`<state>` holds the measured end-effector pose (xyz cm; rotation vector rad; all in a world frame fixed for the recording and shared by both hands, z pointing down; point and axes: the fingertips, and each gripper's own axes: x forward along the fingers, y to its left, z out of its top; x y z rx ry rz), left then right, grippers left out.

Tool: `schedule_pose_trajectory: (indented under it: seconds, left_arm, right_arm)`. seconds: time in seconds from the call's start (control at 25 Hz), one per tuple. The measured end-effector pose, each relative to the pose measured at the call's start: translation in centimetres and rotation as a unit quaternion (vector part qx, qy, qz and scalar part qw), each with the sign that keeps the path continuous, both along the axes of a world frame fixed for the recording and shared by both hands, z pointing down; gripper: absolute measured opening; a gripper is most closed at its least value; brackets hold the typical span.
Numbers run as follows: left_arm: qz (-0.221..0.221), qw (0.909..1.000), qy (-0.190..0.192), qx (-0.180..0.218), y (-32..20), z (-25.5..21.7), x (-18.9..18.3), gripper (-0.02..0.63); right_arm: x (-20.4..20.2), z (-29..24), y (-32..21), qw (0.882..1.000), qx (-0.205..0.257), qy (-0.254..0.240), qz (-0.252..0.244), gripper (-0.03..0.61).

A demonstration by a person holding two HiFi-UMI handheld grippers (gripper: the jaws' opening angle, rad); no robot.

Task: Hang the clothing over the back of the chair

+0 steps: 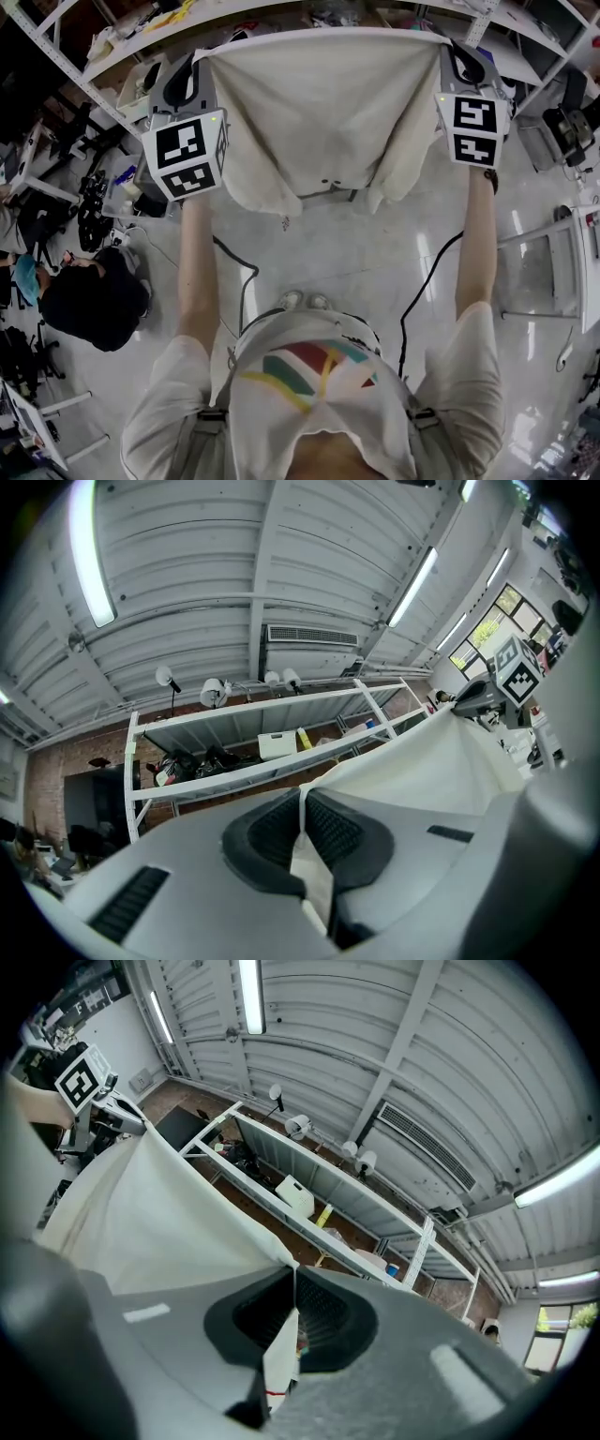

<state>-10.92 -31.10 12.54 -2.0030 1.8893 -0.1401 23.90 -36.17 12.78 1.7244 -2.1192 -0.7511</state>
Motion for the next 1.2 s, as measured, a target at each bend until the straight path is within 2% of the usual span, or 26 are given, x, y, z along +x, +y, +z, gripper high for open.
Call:
schedule_pose_trajectory:
  seconds: [0.28, 0.48, 0.76, 1.2]
  left_arm:
    - [0.013, 0.9996, 0.005, 0.023, 1.5, -1.6, 0.5, 0.015]
    - [0.018, 0.9996, 0.006, 0.022, 2.3, -1.5, 0.3, 0.015]
    - [0.016, 0.9998, -0.006, 0.004, 2.8, -0.2, 0.0, 0.015]
    - [0.009, 0.9978, -0.028, -0.060, 1.3, 5.8, -0.7, 0.015]
  right_arm:
    - [0.7, -2.6, 3.8, 1.000, 0.024, -0.006, 0.008, 0.011]
    - [0.5, -3.3, 5.6, 0.999, 0.033, -0.005, 0.014, 0.009]
    - [0.3, -1.8, 5.1, 1.000, 0.014, 0.010, 0.027, 0.011]
    - [-0.6, 4.1, 1.6, 0.998, -0.057, 0.008, 0.026, 0.011]
